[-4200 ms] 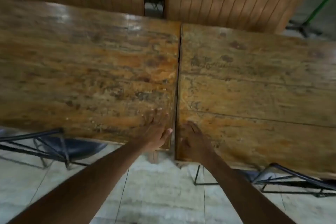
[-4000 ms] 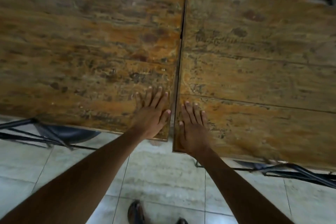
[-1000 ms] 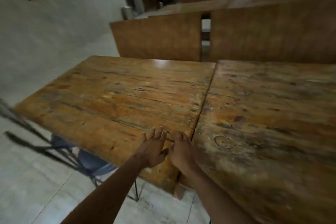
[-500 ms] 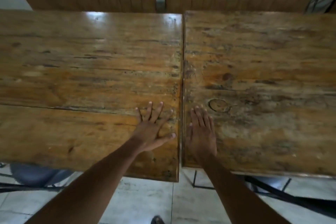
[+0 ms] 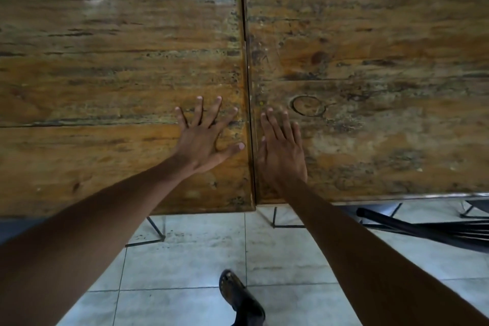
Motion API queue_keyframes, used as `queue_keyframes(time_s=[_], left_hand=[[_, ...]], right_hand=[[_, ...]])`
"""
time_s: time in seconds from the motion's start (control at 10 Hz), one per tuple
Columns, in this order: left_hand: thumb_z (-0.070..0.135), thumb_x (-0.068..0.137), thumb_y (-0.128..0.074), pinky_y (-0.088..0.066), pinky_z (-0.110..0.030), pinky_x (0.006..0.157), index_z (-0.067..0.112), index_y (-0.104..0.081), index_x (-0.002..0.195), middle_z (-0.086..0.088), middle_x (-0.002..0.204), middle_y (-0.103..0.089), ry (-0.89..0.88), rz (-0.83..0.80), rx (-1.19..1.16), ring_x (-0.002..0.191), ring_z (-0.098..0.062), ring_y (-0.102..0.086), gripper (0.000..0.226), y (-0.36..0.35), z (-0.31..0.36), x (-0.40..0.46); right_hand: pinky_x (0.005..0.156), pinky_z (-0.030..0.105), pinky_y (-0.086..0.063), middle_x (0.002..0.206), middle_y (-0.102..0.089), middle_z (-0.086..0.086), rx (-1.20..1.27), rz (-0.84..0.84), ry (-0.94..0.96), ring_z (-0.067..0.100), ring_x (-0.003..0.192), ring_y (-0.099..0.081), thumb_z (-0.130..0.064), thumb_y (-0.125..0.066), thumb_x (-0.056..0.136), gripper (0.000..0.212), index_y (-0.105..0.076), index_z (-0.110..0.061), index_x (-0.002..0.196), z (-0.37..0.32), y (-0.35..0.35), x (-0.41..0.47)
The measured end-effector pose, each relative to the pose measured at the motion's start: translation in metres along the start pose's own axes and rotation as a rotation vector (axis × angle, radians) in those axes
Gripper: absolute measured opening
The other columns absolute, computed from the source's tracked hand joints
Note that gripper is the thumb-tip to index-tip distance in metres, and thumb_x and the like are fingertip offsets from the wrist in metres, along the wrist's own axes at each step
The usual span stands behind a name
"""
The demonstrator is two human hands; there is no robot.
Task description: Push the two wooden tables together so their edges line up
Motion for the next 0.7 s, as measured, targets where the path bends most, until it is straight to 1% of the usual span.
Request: queue_keyframes(time_s=[0.2, 0.3, 0.4, 0.5, 0.6, 0.7], left_hand=[[0.089, 0.082, -0.017, 0.004, -0.079, 0.109, 0.046, 0.000, 0.155, 0.001, 0.168, 0.011, 0.011, -0.006, 0.025, 0.151, -0.039, 0.016, 0.086, 0.003, -0.003, 0.008], [0.089, 0.082, -0.016, 0.006, -0.078, 0.109, 0.046, 0.003, 0.155, 0.001, 0.168, 0.014, 0.017, -0.038, 0.021, 0.151, -0.039, 0.019, 0.086, 0.005, 0.000, 0.005], [0.091, 0.079, -0.014, 0.010, -0.077, 0.108, 0.048, 0.009, 0.153, 0.002, 0.166, 0.022, 0.042, -0.159, 0.004, 0.148, -0.038, 0.026, 0.089, 0.009, -0.001, 0.008], [0.088, 0.080, -0.019, 0.016, -0.074, 0.109, 0.045, 0.004, 0.155, 0.000, 0.166, 0.021, 0.035, -0.297, 0.065, 0.146, -0.043, 0.027, 0.089, 0.034, 0.008, 0.006], [0.081, 0.086, -0.023, 0.011, -0.073, 0.112, 0.037, -0.004, 0.157, -0.004, 0.168, 0.014, -0.032, -0.301, 0.131, 0.148, -0.043, 0.021, 0.085, 0.067, 0.027, -0.013], [0.077, 0.089, -0.024, 0.005, -0.069, 0.116, 0.031, 0.004, 0.158, -0.006, 0.168, 0.015, 0.048, -0.283, 0.093, 0.151, -0.041, 0.015, 0.087, 0.097, 0.027, -0.039]], right_hand=[[0.126, 0.046, -0.003, 0.168, -0.013, -0.001, 0.012, 0.018, -0.003, 0.023, 0.156, 0.001, -0.027, -0.023, 0.104, 0.056, -0.017, -0.018, 0.159, 0.001, -0.001, 0.000], [0.126, 0.048, -0.004, 0.168, -0.014, 0.000, 0.013, -0.007, -0.014, 0.024, 0.156, -0.001, -0.027, -0.023, 0.104, 0.055, -0.018, -0.018, 0.158, -0.001, -0.001, 0.001], [0.125, 0.048, -0.003, 0.169, -0.006, 0.001, -0.031, -0.122, -0.034, 0.027, 0.156, 0.003, -0.026, -0.023, 0.105, 0.057, -0.010, -0.018, 0.160, -0.005, 0.003, 0.003], [0.124, 0.050, -0.007, 0.170, 0.004, 0.002, -0.166, -0.337, -0.047, 0.028, 0.155, 0.006, -0.028, -0.024, 0.106, 0.060, 0.000, -0.017, 0.160, -0.014, 0.018, 0.011], [0.121, 0.056, -0.012, 0.169, 0.001, 0.002, -0.207, -0.482, -0.073, 0.032, 0.155, -0.002, -0.034, -0.026, 0.105, 0.063, 0.000, -0.019, 0.160, -0.028, 0.039, 0.015], [0.121, 0.058, -0.012, 0.169, -0.002, 0.005, -0.195, -0.491, 0.016, 0.037, 0.154, -0.005, -0.037, -0.032, 0.105, 0.066, 0.001, -0.020, 0.160, -0.058, 0.061, 0.007]])
Point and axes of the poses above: each hand's wrist, its own x-axis towards the middle knuckle, its own y-axis out of the back of the hand, z = x × y, the point moved 6 cm from there along x, towards the middle knuckle
